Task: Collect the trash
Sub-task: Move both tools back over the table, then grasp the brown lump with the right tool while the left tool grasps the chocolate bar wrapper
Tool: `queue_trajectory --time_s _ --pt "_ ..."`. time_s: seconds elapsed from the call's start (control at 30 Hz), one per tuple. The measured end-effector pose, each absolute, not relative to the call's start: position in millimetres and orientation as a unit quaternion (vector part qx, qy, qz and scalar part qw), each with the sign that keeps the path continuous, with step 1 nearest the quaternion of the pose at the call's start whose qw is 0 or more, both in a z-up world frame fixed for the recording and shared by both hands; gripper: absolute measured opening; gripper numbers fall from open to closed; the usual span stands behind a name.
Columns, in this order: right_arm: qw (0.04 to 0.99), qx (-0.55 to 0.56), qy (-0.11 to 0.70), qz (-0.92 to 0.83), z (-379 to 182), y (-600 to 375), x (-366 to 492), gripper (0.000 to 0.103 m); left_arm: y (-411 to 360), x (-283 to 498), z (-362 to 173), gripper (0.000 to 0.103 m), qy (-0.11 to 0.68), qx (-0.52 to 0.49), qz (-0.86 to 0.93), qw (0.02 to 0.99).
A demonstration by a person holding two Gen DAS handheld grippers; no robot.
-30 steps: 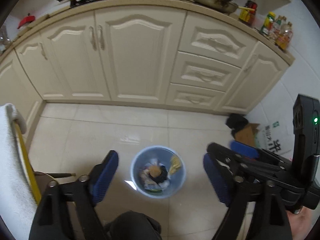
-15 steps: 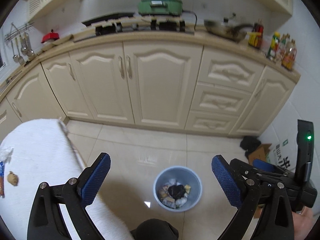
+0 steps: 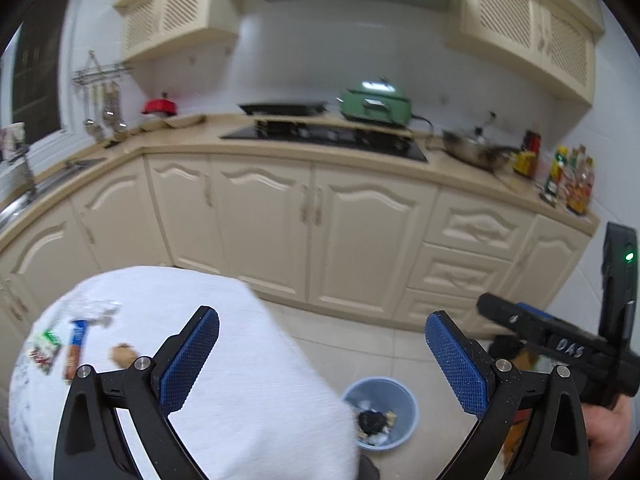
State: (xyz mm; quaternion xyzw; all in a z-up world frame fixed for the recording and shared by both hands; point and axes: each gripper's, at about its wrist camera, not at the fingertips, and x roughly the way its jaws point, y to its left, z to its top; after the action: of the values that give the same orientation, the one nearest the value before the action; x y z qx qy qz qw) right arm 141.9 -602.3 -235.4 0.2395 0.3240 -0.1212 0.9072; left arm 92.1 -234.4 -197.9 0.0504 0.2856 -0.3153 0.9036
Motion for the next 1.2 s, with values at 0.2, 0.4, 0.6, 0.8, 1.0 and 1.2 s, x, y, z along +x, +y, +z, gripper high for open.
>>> queue_trajectory --time_s 0.2,0.4,0.6,0.8,1.0,1.2 --pt "0.926 0.202 0.308 -0.082 -204 -547 159 0.103 -147 59 -182 0.102 0.262 0.017 -0.277 0.924" --pt "0.943 0.162 0.289 -0.04 -182 -482 177 0.103 -77 29 -175 0.102 0.243 -0.001 -0.229 0.943" --pt "0.949 0.132 0.284 0.013 -173 -422 192 0.103 -16 -1 -174 0.102 0.239 -0.022 -0.175 0.955" --pt "0.954 0.108 0.275 0.053 -175 -369 201 0.103 20 -24 -179 0.102 0.247 -0.033 -0.132 0.96" --pt "0.949 0.07 0.294 0.088 -184 -325 216 0.103 38 -29 -188 0.102 0.263 -0.047 -0.099 0.959" --pt "0.941 0.036 0.318 0.107 -201 -300 236 0.103 41 -4 -196 0.102 0.288 -0.055 -0.089 0.952"
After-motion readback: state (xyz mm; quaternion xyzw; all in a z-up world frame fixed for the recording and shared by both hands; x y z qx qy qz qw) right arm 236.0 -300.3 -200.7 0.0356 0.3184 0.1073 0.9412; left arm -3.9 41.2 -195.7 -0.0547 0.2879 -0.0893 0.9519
